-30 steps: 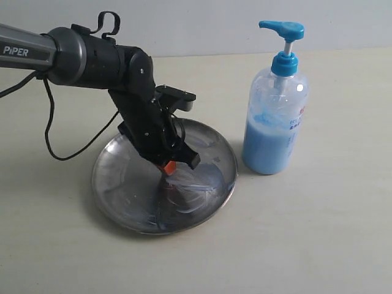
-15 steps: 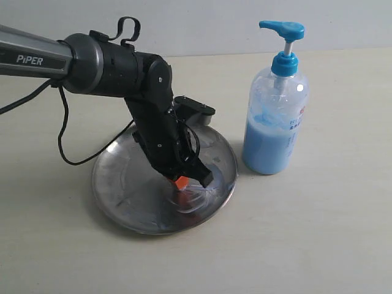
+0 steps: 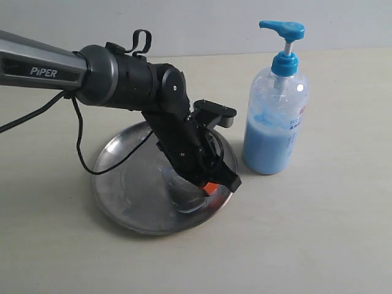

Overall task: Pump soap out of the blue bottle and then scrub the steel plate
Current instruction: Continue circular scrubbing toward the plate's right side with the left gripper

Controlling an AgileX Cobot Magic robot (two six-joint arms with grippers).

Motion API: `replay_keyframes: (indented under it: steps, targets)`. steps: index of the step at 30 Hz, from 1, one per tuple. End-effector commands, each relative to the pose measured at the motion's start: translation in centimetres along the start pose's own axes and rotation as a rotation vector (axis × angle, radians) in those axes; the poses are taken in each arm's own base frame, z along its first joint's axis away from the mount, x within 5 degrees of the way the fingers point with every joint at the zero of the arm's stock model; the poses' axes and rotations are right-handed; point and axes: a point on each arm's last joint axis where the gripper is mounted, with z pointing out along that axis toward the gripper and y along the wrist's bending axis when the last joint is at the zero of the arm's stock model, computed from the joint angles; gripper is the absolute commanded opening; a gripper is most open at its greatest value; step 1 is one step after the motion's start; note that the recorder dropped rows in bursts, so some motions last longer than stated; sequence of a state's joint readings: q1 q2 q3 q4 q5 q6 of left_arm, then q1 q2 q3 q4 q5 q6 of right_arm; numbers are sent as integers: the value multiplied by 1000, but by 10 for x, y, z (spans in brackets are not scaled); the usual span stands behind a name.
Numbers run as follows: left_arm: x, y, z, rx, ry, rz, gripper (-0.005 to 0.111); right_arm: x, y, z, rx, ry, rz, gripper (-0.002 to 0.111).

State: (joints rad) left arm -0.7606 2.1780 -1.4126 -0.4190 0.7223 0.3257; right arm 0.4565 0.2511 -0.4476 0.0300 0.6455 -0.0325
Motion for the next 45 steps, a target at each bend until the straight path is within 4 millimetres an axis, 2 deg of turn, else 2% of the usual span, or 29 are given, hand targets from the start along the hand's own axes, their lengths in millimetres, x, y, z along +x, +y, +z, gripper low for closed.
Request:
replay_keyframes:
  steps: [1,5,11,15,20,25,29,34,40,45]
  targets:
    - [4,-1,15,6,17,6,0,1,0,0,5,-10,0,0]
    - [-2,-1,12,0,-6,30,0,1,0,0,5,-10,0,0]
    - [-7,9,10,-27,-44,27,0,1,0,0,5,-10,0,0]
    - [-2,33,12,-35,-8,-19,0,1,0,0,5,-10,0,0]
    - [6,65,3,-44,39,-78,0,1,0,0,5,-10,0,0]
    - [17,77,-3,-48,145,-68,0,1,0,0,5,-10,0,0]
    - [25,73,-4,-21,229,-64,0,1,0,0,5,-10,0,0]
    - [26,57,-2,45,262,-83,0,1,0,0,5,-10,0,0]
    - [13,21,10,72,160,-49,0,1,0,0,5,-10,0,0]
    - [3,13,15,37,53,-33,0,1,0,0,5,-10,0,0]
